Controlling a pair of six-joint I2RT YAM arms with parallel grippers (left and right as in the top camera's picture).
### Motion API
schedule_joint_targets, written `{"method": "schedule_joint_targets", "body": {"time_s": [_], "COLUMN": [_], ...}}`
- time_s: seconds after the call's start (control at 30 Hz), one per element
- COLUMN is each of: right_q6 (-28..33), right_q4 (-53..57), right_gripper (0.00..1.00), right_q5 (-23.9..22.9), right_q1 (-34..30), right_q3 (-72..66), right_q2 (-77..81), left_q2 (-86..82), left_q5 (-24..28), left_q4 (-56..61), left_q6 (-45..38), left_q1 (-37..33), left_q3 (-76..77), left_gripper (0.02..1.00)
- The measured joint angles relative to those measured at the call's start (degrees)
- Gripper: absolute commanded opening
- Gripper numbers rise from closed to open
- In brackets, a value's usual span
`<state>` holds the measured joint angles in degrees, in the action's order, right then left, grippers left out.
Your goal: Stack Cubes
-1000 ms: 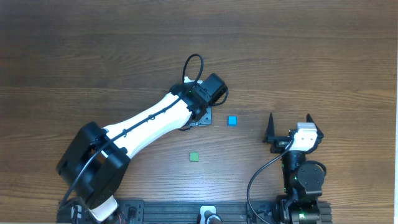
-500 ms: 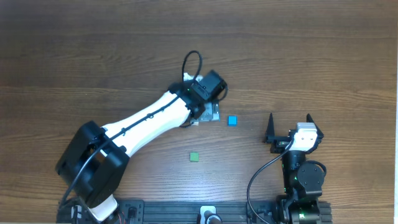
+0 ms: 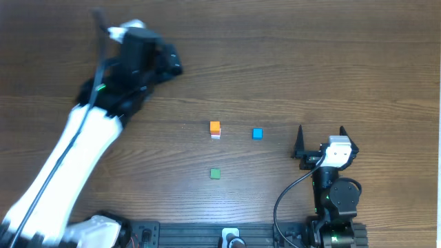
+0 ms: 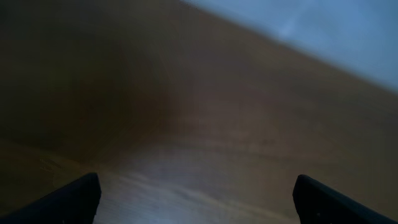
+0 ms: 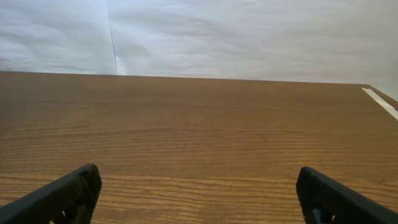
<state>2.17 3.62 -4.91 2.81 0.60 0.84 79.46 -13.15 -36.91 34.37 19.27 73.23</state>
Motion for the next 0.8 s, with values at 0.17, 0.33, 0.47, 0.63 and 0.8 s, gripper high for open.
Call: {"method": "schedule_joint_targets", "body": {"time_s": [0.17, 0.33, 0.47, 0.63, 0.8], "right_q6": [0.00, 0.00, 0.00, -0.02, 0.00], "right_q4": [0.00, 0.00, 0.00, -0.02, 0.00], "right_gripper": [0.991, 0.991, 0.993, 0.993, 0.991], "right_q5": [-0.02, -0.07, -0.15, -0.17, -0.17], "right_q1": [0.00, 0.00, -0.02, -0.04, -0.04], "right_q3": [0.00, 0.00, 0.00, 0.00, 0.00], "right_q2": [0.00, 0.00, 0.02, 0.02, 0.00], "left_q2": [-15.76, -34.34, -49.90, -64.37, -71.01], "left_q5": [-0.44, 0.72, 4.42, 9.81, 12.74], "left_q4": [5.46, 16.15, 23.50, 29.11, 34.27], "left_q6": [-4.76, -9.99, -15.13, -20.55, -23.10], "left_q1": [-5.14, -8.35, -11.69, -14.73, -15.13], "left_q3": [-8.68, -25.00, -39.01, -53.51, -64.39], "left_gripper": [0.996, 0.976, 0.972, 0.998, 0.998]}}
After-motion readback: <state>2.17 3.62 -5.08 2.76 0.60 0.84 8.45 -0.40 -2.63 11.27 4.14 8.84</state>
